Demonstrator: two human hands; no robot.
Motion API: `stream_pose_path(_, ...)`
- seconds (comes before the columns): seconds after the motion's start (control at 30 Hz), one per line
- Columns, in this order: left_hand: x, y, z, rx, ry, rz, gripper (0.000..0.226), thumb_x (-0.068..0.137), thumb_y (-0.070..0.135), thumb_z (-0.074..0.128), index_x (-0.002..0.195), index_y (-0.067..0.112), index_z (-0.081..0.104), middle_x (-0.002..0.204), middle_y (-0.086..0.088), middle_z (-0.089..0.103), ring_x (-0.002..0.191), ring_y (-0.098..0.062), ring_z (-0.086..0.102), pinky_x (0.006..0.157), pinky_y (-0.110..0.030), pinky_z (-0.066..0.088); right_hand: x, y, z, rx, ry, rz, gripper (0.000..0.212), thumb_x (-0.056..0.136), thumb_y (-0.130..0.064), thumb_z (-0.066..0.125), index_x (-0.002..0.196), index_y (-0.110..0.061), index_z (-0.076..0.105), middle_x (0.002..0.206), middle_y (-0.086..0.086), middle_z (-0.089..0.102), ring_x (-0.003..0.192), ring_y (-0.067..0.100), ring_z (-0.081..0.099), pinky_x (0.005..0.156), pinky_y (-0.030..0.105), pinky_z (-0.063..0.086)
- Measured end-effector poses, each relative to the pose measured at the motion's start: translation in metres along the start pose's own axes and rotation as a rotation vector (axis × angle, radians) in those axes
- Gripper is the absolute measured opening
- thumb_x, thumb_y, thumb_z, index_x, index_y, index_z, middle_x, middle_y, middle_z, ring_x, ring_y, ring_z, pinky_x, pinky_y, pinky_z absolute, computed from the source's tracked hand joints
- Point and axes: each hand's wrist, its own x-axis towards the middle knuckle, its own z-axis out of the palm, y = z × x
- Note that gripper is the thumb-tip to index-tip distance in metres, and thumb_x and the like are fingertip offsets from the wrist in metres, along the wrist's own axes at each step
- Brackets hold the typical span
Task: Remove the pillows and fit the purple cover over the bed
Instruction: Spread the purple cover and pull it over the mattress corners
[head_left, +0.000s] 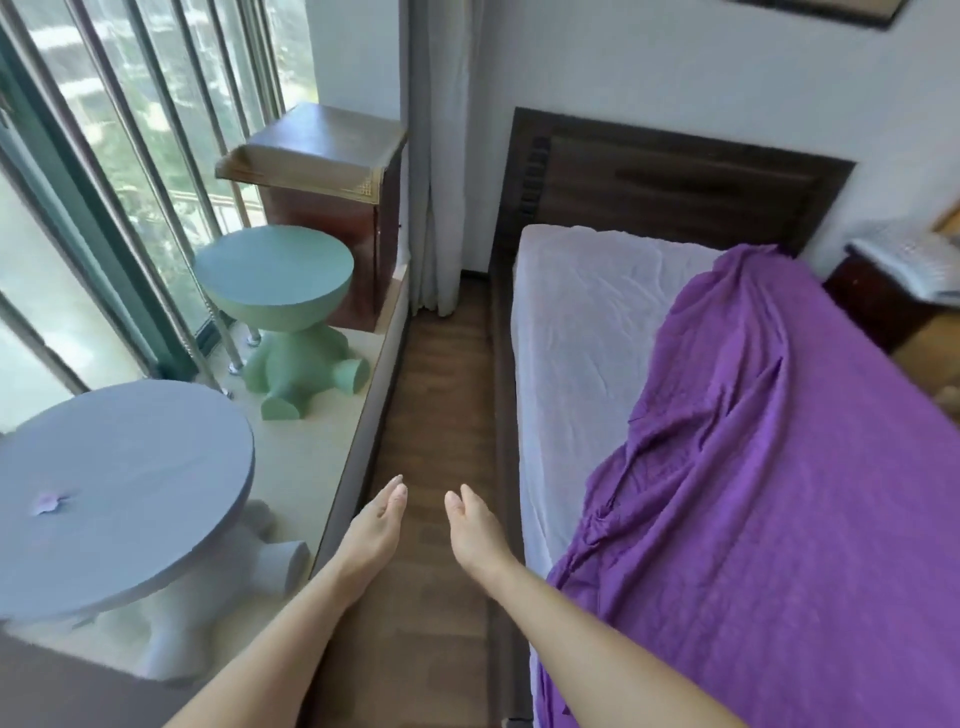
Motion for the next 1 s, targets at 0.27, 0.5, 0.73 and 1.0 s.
stream_pose_path(0.27,0.047,0.027,0.021,0.091,-0.178,0.050,0.049,0.100,0.040,0.030,0.145,0.020,0.032,0.150,0.005,0.032,0.139,-0.009,0.028,0.116,-0.026,0.019,0.030,0.003,-0.023,0.091,0.156,0.081,0.055,0.101,-0.040,0.025,0.149,-0.013,0.020,0.156,0.003,0.022,0.142,0.017,0.021,0.114,0.030,0.017)
stream_pose_path(0.5,0.097,0.059,0.042,0.145,-0.280,0.105,0.052,0.099,0.044,0.029,0.145,0.022,0.031,0.150,0.007,0.032,0.139,-0.011,0.028,0.115,-0.027,0.020,0.075,0.006,-0.054,0.121,0.261,0.125,0.055,0.101,-0.041,0.022,0.147,-0.011,0.026,0.154,0.005,0.026,0.141,0.021,0.024,0.115,0.034,0.020)
stream_pose_path(0.73,0.177,0.106,0.065,0.220,-0.325,0.159,0.050,0.099,0.043,0.029,0.145,0.023,0.032,0.150,0.007,0.033,0.139,-0.011,0.029,0.115,-0.026,0.021,0.146,-0.004,-0.100,0.210,0.370,0.147,0.050,0.101,-0.036,0.024,0.141,-0.008,0.035,0.147,0.008,0.038,0.134,0.024,0.037,0.110,0.035,0.027)
stream_pose_path(1.0,0.265,0.164,0.095,0.210,-0.360,0.193,0.049,0.100,0.041,0.029,0.144,0.022,0.033,0.149,0.007,0.034,0.138,-0.013,0.030,0.111,-0.024,0.022,0.223,-0.018,-0.160,0.207,0.479,0.121,0.049,0.102,-0.034,0.026,0.145,-0.012,0.030,0.150,0.007,0.034,0.136,0.023,0.035,0.110,0.032,0.027)
